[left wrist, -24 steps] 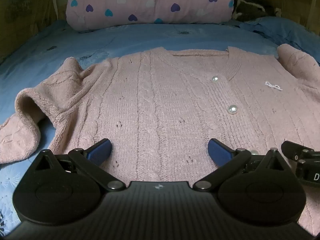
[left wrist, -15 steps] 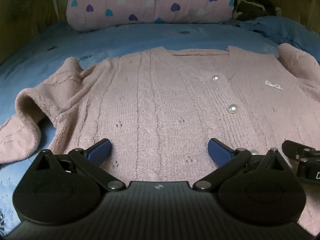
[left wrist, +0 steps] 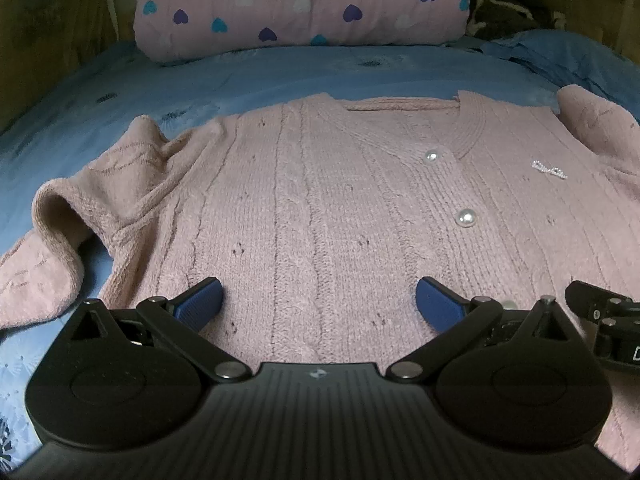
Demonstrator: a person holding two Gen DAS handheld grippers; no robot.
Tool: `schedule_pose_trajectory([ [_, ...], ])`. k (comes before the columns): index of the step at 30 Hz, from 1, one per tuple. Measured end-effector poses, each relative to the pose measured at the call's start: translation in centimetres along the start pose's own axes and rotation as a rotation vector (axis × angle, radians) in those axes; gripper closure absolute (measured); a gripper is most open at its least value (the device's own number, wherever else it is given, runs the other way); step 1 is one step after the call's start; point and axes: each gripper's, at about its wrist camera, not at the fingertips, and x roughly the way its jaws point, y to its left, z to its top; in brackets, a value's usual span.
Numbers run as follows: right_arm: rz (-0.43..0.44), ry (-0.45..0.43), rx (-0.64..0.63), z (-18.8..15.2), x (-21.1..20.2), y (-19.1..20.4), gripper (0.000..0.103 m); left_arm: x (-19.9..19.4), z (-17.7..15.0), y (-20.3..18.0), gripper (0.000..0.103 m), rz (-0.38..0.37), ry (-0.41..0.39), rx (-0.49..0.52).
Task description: Fold small clothes
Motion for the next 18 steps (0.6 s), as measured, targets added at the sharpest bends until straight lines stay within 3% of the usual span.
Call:
schedule_pose_trajectory([
  [18, -0.002, 0.001, -0.001, 0.02, 0.05, 0.06, 0.0, -0.11, -0.1, -0.15, 0.0, 0.006, -0.005, 0.004],
])
